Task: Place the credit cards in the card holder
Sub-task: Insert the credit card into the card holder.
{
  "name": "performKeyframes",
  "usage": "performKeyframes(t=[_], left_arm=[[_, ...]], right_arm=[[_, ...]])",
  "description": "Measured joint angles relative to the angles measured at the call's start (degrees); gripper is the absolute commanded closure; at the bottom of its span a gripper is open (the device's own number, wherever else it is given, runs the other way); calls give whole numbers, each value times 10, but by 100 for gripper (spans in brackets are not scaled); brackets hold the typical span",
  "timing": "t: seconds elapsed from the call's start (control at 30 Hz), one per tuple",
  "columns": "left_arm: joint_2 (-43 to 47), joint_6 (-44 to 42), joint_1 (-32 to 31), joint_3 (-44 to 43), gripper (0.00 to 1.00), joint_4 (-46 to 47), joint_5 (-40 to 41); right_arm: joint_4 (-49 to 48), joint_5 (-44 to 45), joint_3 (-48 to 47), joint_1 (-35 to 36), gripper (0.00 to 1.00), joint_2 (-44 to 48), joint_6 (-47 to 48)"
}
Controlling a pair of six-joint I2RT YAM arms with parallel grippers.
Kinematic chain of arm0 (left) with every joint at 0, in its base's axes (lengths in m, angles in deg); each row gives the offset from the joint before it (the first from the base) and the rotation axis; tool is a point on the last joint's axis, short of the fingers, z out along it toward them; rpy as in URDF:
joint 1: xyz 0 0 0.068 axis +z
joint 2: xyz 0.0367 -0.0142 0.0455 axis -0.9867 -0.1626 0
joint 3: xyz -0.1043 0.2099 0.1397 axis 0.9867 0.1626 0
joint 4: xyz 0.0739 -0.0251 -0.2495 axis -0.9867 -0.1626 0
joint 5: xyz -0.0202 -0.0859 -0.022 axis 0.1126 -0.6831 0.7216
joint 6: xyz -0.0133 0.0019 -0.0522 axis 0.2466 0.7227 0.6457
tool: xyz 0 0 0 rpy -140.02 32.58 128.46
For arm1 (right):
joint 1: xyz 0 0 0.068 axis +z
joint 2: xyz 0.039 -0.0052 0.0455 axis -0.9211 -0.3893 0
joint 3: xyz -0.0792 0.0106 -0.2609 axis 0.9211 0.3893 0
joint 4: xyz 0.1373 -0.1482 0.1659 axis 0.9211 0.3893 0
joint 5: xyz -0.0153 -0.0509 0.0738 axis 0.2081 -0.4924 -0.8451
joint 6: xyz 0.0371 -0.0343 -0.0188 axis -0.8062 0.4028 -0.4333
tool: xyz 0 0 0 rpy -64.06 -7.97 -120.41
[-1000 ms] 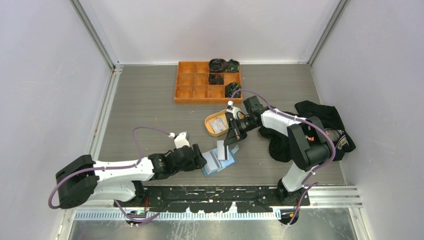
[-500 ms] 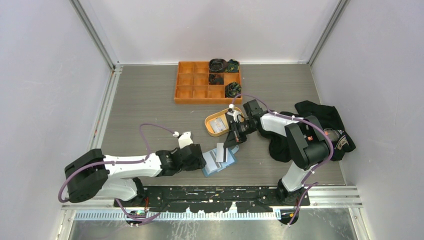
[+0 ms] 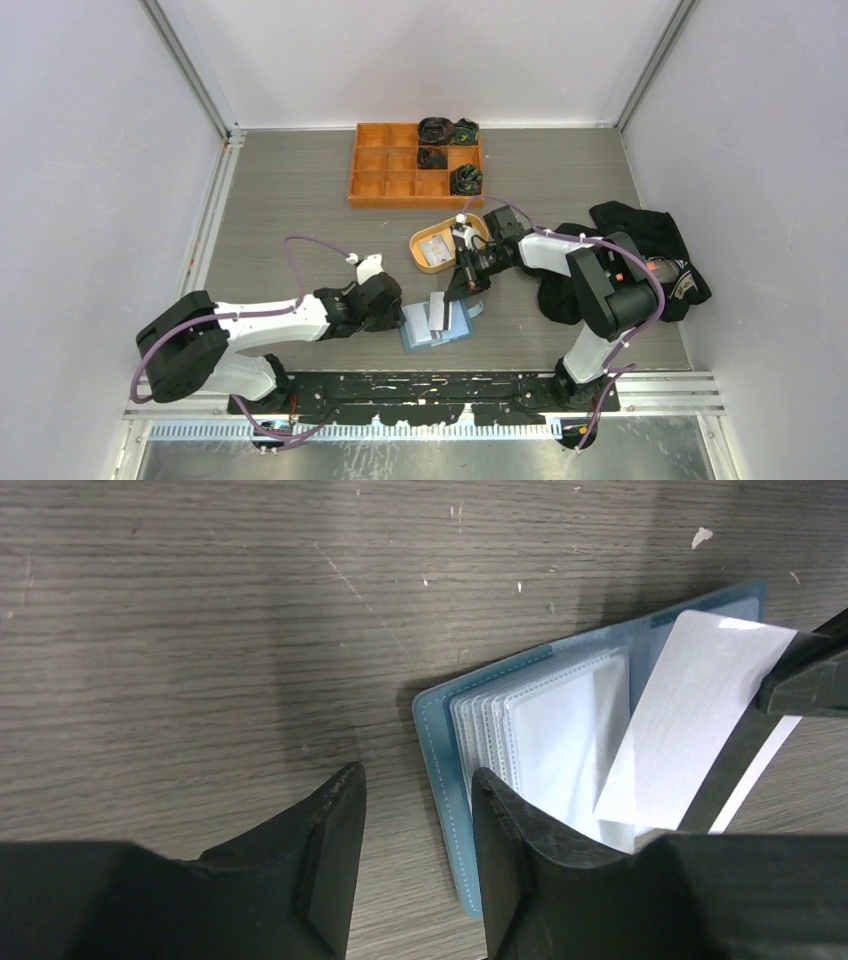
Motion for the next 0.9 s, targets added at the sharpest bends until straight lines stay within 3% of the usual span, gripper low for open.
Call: performKeyframes(t=[0.13, 0.5, 0.77, 0.9], left_arm=[[-23, -23, 12, -21, 55, -1, -17], [-52, -54, 34, -47, 55, 2, -49], [-19, -54, 34, -22, 53, 17, -69], [14, -56, 34, -11, 51, 27, -80]], right_arm=[[0, -7, 0, 7, 92, 0, 2], [-27, 12, 56, 8, 96, 28, -37], [-94, 66, 134, 8, 96, 130, -132], [-120, 87, 141, 8, 96, 131, -167]])
